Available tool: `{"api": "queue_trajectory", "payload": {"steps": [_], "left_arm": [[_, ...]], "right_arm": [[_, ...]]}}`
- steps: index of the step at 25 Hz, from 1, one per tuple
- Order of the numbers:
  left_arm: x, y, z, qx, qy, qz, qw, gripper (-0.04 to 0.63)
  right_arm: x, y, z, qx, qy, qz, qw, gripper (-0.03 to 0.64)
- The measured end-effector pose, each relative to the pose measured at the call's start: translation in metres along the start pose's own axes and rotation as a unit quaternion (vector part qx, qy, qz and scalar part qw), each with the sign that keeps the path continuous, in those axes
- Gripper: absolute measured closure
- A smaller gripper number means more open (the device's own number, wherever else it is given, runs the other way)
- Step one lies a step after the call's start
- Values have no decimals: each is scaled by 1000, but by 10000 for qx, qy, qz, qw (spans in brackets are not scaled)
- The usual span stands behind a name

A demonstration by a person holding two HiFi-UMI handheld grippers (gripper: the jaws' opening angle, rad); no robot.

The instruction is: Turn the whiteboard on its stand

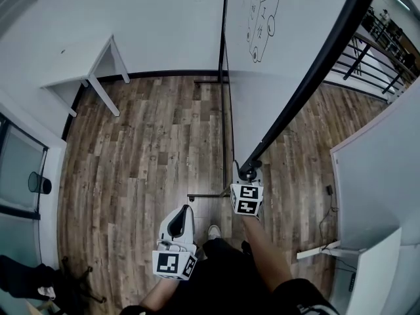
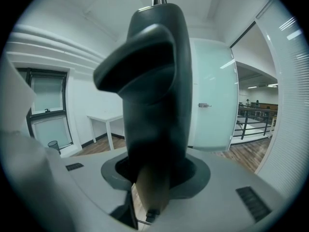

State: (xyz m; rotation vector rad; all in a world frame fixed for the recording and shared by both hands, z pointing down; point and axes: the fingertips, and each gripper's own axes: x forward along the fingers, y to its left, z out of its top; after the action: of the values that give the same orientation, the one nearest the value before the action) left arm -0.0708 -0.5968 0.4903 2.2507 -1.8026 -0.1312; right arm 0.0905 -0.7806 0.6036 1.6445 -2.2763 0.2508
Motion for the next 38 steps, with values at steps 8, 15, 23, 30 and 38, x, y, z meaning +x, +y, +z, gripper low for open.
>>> {"api": "queue_trajectory", "payload": {"steps": [8,15,23,30,38], "left_arm": [[-42,1,0,13,10,-112,9999,577],[-79,4,2,79,-66,-221,9997,577],[-131,13,9,91,-131,-115,9998,577],[-181,17,-5,64,-150,-102,9998,577],[-239,11,-3,40,-209,15,9998,577]], "right_arm": [[-31,10,-11,-3,19,-11,10000,463],[-53,53,-21,52,-66,33,10000,462],[-90,94,-26,137,-124,27,9998,462],[-118,129,-45,147,-177,17,9997,462],[-150,146,-50,196,-129,24,9997,462]]}}
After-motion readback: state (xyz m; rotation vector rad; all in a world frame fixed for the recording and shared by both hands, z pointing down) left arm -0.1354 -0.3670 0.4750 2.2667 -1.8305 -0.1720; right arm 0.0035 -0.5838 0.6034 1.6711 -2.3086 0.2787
